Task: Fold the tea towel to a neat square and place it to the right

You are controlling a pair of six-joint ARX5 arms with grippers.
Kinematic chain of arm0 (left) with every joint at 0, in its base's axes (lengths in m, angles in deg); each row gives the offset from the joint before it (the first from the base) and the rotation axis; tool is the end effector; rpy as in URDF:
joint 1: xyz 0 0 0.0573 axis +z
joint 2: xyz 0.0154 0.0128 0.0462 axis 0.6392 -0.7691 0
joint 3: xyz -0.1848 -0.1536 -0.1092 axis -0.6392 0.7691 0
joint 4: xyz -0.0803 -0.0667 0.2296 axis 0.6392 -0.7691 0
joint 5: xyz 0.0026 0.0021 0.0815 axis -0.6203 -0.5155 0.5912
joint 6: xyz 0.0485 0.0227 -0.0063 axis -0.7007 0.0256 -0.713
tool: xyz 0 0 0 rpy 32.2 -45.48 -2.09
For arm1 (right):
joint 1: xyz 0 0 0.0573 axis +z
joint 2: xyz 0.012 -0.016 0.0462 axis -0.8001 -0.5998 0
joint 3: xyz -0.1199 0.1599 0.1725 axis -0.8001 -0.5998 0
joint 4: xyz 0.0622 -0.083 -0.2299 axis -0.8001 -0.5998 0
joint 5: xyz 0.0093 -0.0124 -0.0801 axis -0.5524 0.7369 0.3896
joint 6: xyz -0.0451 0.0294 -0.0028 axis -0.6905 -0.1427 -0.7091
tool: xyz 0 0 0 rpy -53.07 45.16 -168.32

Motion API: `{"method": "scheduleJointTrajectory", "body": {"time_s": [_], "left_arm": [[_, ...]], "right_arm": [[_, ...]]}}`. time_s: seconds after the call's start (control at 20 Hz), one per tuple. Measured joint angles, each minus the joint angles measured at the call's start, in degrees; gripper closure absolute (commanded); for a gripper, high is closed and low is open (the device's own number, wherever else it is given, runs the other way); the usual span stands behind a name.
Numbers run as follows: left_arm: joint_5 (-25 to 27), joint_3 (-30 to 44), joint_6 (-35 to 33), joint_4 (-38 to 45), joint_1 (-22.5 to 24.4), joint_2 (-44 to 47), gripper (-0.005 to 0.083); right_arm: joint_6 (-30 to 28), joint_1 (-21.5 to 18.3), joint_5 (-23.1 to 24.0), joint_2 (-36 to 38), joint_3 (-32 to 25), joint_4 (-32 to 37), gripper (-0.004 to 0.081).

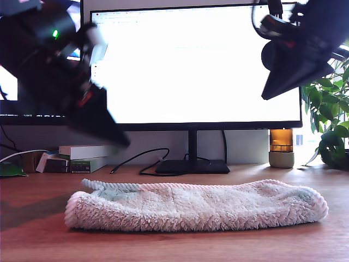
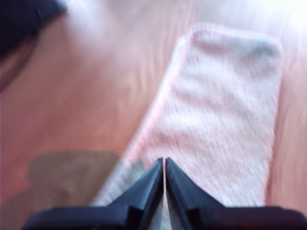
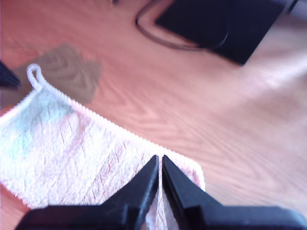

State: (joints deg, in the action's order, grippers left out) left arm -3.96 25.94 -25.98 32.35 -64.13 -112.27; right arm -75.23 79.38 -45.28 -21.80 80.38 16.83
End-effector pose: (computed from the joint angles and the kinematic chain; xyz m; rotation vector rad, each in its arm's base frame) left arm 0.2646 -0.1368 0.1928 0.3201 0.7205 -1.1027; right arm 0.2008 0.1021 0.2478 -0.1966 0.6303 0.5632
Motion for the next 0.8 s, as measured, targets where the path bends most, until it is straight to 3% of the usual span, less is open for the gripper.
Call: {"method": "scheduleJointTrajectory", "body": {"time_s": [0.2, 0.45, 0.8], "left_arm": [[2.47, 1.01, 0.00, -0.15, -0.31, -0.02, 0.0793], [3.54, 1.01, -0.13, -0.28, -0.33, -1.62, 0.0793], [4.55, 1.01, -0.15, 0.61, -0.31, -8.83, 0.0793]], "right_arm": [[1.60, 0.00, -2.03, -3.48, -4.70, -0.98, 0.0783], [3.26, 0.00, -3.23, -12.50, -4.83, 2.49, 0.0783], [5.62, -0.02, -3.26, -19.21, -4.83, 5.20, 0.0783]]}}
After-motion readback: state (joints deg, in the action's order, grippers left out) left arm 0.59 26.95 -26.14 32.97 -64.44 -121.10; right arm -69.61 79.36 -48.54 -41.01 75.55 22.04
